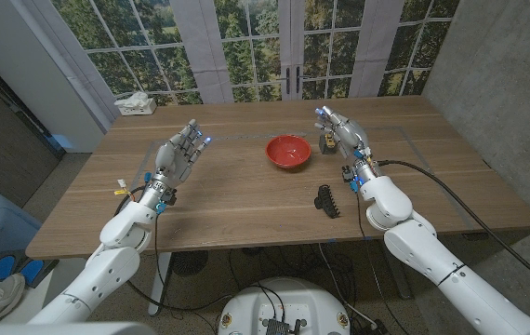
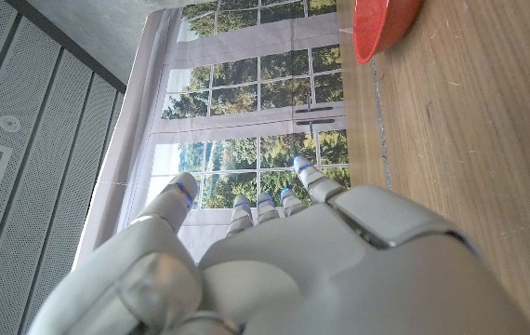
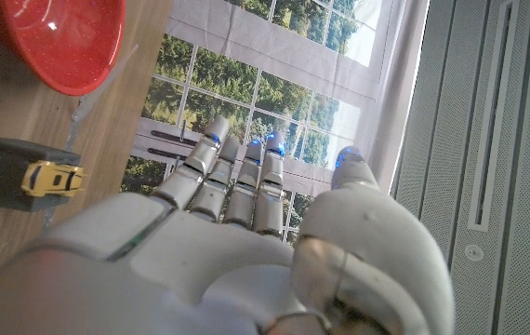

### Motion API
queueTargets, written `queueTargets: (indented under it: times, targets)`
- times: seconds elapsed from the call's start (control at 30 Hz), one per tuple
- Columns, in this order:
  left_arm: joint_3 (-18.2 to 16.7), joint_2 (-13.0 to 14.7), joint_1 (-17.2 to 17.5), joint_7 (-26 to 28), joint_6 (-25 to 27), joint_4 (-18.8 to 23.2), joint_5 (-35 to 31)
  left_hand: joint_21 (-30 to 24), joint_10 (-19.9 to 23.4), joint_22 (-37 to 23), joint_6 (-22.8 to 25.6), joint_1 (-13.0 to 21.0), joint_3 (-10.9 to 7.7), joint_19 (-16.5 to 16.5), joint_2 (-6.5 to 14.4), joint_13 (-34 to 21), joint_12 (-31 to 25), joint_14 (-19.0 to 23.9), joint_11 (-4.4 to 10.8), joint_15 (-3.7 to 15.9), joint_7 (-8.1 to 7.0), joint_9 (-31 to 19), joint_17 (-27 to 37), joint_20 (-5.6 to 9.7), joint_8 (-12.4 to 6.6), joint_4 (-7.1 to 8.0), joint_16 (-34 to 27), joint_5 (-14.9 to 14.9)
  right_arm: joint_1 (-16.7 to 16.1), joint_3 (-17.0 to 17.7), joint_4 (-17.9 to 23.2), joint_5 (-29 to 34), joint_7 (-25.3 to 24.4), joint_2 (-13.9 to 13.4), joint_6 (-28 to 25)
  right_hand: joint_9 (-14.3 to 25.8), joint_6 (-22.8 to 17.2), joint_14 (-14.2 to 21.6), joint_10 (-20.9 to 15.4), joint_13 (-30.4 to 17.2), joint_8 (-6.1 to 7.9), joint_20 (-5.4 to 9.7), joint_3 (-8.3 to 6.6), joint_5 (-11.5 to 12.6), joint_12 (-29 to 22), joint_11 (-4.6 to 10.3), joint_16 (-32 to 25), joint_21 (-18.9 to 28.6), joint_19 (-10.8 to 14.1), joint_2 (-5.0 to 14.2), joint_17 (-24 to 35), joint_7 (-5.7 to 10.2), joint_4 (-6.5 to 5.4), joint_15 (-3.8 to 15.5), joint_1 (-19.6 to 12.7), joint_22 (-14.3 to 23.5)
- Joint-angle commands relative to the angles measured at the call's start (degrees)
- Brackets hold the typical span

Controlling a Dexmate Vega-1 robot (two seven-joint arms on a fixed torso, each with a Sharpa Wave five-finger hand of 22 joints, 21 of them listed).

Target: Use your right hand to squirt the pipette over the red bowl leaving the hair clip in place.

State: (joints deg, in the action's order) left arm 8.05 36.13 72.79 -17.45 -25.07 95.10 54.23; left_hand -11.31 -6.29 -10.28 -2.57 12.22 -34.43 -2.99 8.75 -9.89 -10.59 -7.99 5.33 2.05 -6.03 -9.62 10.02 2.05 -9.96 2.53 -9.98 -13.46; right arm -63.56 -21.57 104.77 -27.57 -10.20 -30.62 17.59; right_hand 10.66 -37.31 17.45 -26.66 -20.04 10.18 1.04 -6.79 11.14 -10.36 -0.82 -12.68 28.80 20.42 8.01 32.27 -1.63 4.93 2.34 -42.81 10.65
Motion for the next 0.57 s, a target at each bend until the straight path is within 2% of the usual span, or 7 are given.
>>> queueTargets:
  times: [0.03,0.13,0.23,0.37,0.47,0.53,0.57]
  targets:
    - [-0.11,0.56,1.8,2.01,0.23,2.02,-0.88,-0.22,-0.05,-0.08,0.02,-0.42,-0.04,-0.05,2.13,-0.01,-0.2,-0.5,0.44,4.14,-0.38,-0.1,0.16,1.11,-0.27,0.54,-0.32,-0.35,-0.61,1.84,-3.43,-9.68,8.27,-0.65,4.55,0.09,0.95,-1.52,0.83,0.63,0.08,-0.01,0.23,-0.06,-0.08,-0.45,0.77,-0.72,-1.32,-0.36,-0.57,-0.67,-0.63,1.18,1.86,-0.06]
    - [-0.02,0.61,1.98,2.2,0.17,2.28,-1.07,-0.21,0.05,-0.06,0.06,-0.67,-0.12,-0.02,2.0,-0.01,-0.24,-0.5,0.56,4.19,-0.39,-0.09,0.12,1.2,-0.27,0.78,-0.31,-0.41,-0.89,2.33,-4.04,-11.14,9.01,-0.53,5.17,0.06,1.17,-4.05,1.4,1.39,0.31,0.12,0.32,0.05,-0.18,-0.25,1.88,-1.83,-3.26,-0.98,-1.62,-0.74,-0.2,0.88,2.41,-0.25]
    - [0.01,0.76,2.1,2.44,0.26,2.58,-1.25,-0.23,0.06,-0.06,0.08,-0.78,-0.15,-0.07,1.95,-0.01,-0.24,-0.47,0.55,4.25,-0.42,-0.09,0.11,1.25,-0.27,0.88,-0.32,-0.44,-1.3,2.79,-4.69,-12.16,9.69,-0.3,6.25,0.05,1.23,-5.01,2.08,1.83,0.4,0.0,0.2,0.12,-0.07,0.02,2.25,-2.44,-4.22,-1.28,-2.41,-0.58,0.28,0.82,2.31,-0.35]
    - [0.02,0.87,2.05,2.77,0.44,2.72,-1.3,-0.25,0.07,-0.04,0.15,-1.15,-0.32,-0.1,1.84,-0.01,-0.23,-0.46,0.61,4.28,-0.37,-0.08,0.04,1.3,-0.26,1.22,-0.29,-0.56,-1.63,3.23,-5.79,-13.59,11.5,-0.21,7.72,0.05,1.73,-6.09,3.02,2.47,0.36,-0.43,0.22,0.11,-0.01,-0.07,2.35,-3.57,-6.16,-1.04,-3.33,-0.45,0.0,0.69,3.45,-0.45]
    - [0.07,1.01,1.73,2.53,0.61,2.5,-1.22,-0.22,0.1,-0.03,0.17,-1.49,-0.43,-0.02,1.68,-0.01,-0.23,-0.5,0.72,4.36,-0.38,-0.07,0.0,1.41,-0.25,1.48,-0.26,-0.65,-1.86,3.46,-6.37,-14.43,12.27,0.12,8.6,0.01,2.56,-8.02,4.3,3.49,0.31,-1.13,0.61,-0.05,-0.02,-0.3,2.39,-5.42,-9.25,-0.74,-4.59,-0.24,-0.95,0.84,6.08,-0.55]
    - [0.01,1.03,1.51,2.03,0.5,2.13,-0.99,-0.22,0.13,-0.02,0.2,-1.81,-0.43,-0.03,1.49,-0.01,-0.23,-0.5,0.79,4.42,-0.43,-0.06,-0.01,1.46,-0.24,1.7,-0.25,-0.7,-1.9,3.54,-6.43,-15.36,13.32,-0.15,8.53,-0.05,2.7,-9.88,4.76,4.78,0.47,-2.1,1.17,-0.24,-0.31,-0.48,2.26,-8.02,-13.45,-0.63,-6.29,-0.01,-2.06,0.86,9.4,-0.64]
    - [-0.06,1.0,1.42,1.76,0.25,1.84,-0.98,-0.22,0.09,-0.02,0.2,-1.9,-0.42,0.0,1.43,-0.01,-0.22,-0.54,0.88,4.47,-0.45,-0.06,-0.01,1.48,-0.24,1.76,-0.24,-0.71,-2.08,3.57,-6.46,-14.88,12.7,0.22,9.0,-0.1,2.97,-11.21,4.94,5.66,0.5,-3.29,1.24,-0.31,-0.5,-0.49,2.23,-10.23,-17.09,-0.5,-7.64,-0.03,-2.37,0.92,11.01,-0.68]
